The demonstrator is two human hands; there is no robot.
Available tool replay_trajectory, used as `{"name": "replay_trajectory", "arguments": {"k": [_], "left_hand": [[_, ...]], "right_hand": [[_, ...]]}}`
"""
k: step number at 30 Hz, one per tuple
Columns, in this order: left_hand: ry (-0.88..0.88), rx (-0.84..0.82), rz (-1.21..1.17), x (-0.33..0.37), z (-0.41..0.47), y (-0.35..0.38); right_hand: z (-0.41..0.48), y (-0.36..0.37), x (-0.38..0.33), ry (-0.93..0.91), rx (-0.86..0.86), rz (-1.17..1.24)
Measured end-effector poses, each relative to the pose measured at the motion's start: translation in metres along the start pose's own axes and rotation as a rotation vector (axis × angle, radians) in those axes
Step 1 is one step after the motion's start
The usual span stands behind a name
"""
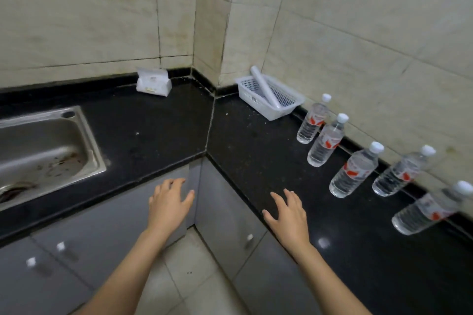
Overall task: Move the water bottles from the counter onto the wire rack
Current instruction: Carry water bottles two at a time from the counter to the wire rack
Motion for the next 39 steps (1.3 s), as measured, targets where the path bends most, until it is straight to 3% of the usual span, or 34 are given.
{"name": "replay_trajectory", "arguments": {"k": [6,13,18,24,31,34,39], "left_hand": [[0.167,-0.18,-0.019,0.069,0.053,0.062],[0.334,-0.195,0.101,0.156,0.131,0.089],[0.305,-0.188,0.114,0.195,0.181,0.11],[0.286,-0.42,0.057,0.229,0.193,0.171],[0.294,-0.501,-0.047,0.284,0.247,0.202],[0.396,-0.479,-0.168,0.336,0.281,0.214],[0.561,-0.578,-0.3,0.407,0.319,0.247]], "right_hand": [[0.041,-0.026,0.058,0.211,0.117,0.05],[0.131,-0.048,0.111,0.293,0.261,0.24],[0.197,-0.061,0.127,0.332,0.394,0.451],[0.261,-0.087,0.157,0.514,0.547,0.633],[0.303,-0.086,0.184,0.545,0.425,0.609],[0.304,-0.087,0.185,0.594,0.4,0.496],[0.299,-0.082,0.175,0.69,0.446,0.439]]}}
Point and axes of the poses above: each hand's wrist, its own z-axis towards the middle knuckle, its own y-axis out of the palm, x = y × z, the point moved 2 cm from there along z, towards the middle knuckle, and after that the axes turned 3 degrees about -y, right-handed, at the moved point
